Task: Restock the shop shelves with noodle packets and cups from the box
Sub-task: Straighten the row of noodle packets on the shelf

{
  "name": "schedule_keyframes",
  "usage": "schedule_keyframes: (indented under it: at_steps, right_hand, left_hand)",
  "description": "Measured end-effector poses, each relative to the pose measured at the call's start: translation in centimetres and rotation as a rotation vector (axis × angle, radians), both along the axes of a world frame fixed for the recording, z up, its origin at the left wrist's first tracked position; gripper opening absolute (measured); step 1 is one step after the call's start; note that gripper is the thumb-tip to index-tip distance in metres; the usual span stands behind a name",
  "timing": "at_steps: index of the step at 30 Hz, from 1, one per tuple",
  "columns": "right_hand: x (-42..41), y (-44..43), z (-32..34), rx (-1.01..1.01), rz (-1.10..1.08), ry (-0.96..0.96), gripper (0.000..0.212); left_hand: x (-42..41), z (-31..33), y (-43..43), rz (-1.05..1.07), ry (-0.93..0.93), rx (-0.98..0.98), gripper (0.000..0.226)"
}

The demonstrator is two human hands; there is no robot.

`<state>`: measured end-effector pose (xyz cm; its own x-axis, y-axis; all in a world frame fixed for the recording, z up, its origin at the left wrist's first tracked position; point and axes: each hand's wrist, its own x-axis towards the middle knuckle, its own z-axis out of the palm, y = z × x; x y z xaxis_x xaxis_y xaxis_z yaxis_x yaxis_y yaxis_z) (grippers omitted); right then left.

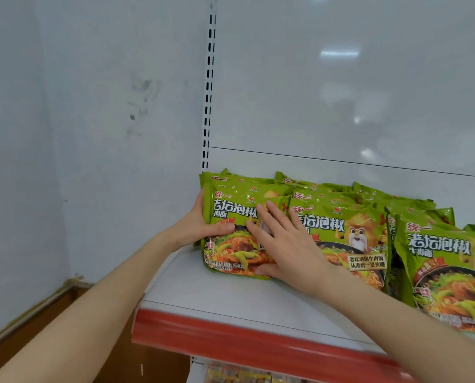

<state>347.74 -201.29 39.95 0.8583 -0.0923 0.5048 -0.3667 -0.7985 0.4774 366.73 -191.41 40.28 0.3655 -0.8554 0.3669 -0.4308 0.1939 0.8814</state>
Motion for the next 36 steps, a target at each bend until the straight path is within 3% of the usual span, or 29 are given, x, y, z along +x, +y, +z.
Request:
schedule_keyframes:
  at_steps: [3, 6, 8, 11, 15, 20, 28, 32, 34, 36]
  right_hand:
    - [-0.1, 0.2, -0.1, -0.001, 0.003, -0.019, 0.098]
    - [0.0, 0.1, -0.2, -0.005, 0.001, -0.032, 0.099]
    - [0.2, -0.1, -0.2, -0.007, -0.003, -0.036, 0.098]
    - [0.3, -0.2, -0.2, 0.006, -0.013, -0.034, 0.097]
    - [0.2, 0.0, -0.2, -0.012, -0.009, -0.036, 0.095]
    - [0.2, 0.1, -0.3, -0.034, -0.025, -0.019, 0.099]
    - [0.8, 0.6, 0.0, 0.046, -0.007, 0.001, 0.094]
    - [-2.2, 0.3, 1.7, 0.167, 0.068, -0.072, 0.088]
    - [-5.0, -0.2, 2.7, 0.224, -0.011, -0.081, 0.085]
    - [-7.9, -1.2, 2.7, 0.226, -0.151, 0.010, 0.086]
  left_hand:
    - [1.0, 0.2, -0.3, 0.028, 0.124, -0.001, 0.150]
    - [1.2, 0.6, -1.4, 0.011, 0.119, 0.009, 0.152]
    - [0.8, 0.6, -1.9, 0.022, 0.081, 0.012, 0.142]
    - [0.9, 0.8, -2.1, 0.029, 0.028, -0.001, 0.106]
    - [0.5, 1.2, -0.7, 0.050, 0.021, -0.003, 0.084]
    - [0.7, -1.0, 1.1, -0.059, -0.066, 0.124, 0.131]
    - [0.2, -1.2, 0.7, 0.082, -0.193, 0.109, 0.127]
    - [-1.8, -0.8, 1.8, 0.347, -0.389, 0.009, 0.133]
    - [-3.7, -0.8, 2.5, 0.573, -0.612, 0.136, 0.138]
    - [-6.1, -0.9, 2.6, 0.604, -0.909, 0.151, 0.125]
